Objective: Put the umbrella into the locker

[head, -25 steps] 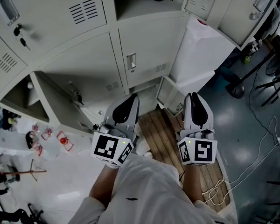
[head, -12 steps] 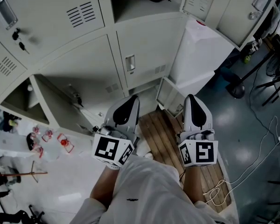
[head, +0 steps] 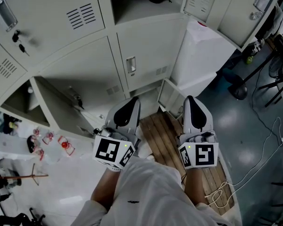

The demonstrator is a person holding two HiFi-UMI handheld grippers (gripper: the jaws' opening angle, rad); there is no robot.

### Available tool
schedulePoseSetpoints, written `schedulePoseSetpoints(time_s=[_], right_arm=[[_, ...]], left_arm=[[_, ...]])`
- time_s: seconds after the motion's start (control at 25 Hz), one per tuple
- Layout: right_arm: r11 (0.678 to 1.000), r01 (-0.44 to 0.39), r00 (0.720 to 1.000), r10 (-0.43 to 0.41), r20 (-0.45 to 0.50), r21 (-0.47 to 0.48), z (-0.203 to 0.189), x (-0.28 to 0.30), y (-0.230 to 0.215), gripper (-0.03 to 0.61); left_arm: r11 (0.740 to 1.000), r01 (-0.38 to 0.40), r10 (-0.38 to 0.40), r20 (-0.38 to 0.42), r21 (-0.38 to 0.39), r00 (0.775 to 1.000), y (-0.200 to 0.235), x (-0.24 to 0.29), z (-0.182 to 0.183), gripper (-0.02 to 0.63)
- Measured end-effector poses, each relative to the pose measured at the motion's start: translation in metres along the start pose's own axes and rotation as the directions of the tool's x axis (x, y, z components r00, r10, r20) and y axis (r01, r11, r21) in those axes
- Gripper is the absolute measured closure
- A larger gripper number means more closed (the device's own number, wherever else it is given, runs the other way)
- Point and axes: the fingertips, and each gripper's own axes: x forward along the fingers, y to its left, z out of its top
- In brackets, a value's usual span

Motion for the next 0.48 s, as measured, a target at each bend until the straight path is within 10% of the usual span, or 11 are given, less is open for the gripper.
schedulePoseSetpoints(time_s=[0.48], right_arm=[[1.000, -0.002, 1.000, 0.002, 0.020, 0.002, 0.0085, -0.0043, -0.0011, 0.588]], left_arm=[[1.000, 0.012, -0.012, -0.001, 0.004, 1.000, -0.0059, 0.0001, -0.0006, 0.595]])
